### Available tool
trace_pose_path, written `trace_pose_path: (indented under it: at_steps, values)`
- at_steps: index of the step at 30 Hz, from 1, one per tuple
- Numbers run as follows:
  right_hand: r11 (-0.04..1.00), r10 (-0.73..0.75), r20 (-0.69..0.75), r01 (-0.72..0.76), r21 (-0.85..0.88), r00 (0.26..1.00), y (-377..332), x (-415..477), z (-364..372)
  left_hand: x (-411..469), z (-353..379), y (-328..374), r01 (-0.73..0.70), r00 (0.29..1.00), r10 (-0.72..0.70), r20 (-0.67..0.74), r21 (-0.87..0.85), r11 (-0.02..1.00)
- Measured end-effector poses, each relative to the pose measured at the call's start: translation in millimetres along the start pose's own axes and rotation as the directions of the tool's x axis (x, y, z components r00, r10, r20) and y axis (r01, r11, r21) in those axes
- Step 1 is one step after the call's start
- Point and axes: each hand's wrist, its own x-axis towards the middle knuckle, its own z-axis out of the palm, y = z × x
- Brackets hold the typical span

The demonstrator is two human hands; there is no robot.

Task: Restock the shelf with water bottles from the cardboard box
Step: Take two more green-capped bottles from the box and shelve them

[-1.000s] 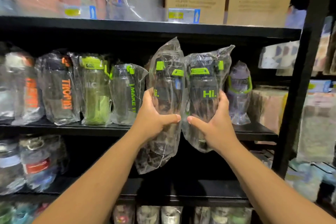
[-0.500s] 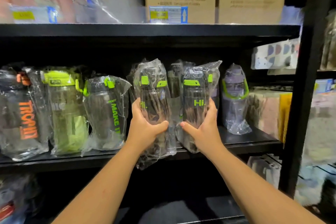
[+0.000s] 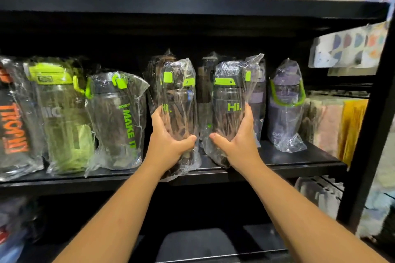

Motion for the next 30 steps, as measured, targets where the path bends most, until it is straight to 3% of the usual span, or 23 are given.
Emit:
trace_pose_path:
  at_steps: [8,13,18,23,27,30]
  values:
    - [0.999,-0.015,0.006,0.015,0.049,1.0,3.4,-2.3,-2.3,-5.2,1.2,-0.3,0.066,0.997,-0.064,-0.031,0.054,0.996]
    - [0.998,-0.034,0.012,0.033,0.053,0.999,4.7,-3.3,-3.0,-14.9,3.8,7.0,0.112,0.981,-0.082,-0.173,0.168,0.979]
    - [0.998,-0.043,0.022,0.042,0.055,0.999,7.1,-3.5,-4.5,-26.3,10.4,10.3,0.148,0.986,-0.11,-0.125,0.36,0.921]
    - [0.997,-0.061,0.014,0.06,0.05,0.998,11.9,-2.3,-4.6,-28.6,9.4,11.7,0.143,0.986,-0.102,-0.132,0.361,0.922]
    - [0.995,-0.085,0.018,0.084,0.057,0.996,13.4,-2.0,-4.9,-51.7,9.6,7.4,0.112,0.988,-0.054,-0.143,0.433,0.895]
    - [0.995,-0.092,0.017,0.091,0.035,0.996,13.6,-3.7,-5.0,-82.5,3.2,-2.6,-0.019,0.986,0.116,-0.122,0.604,0.797]
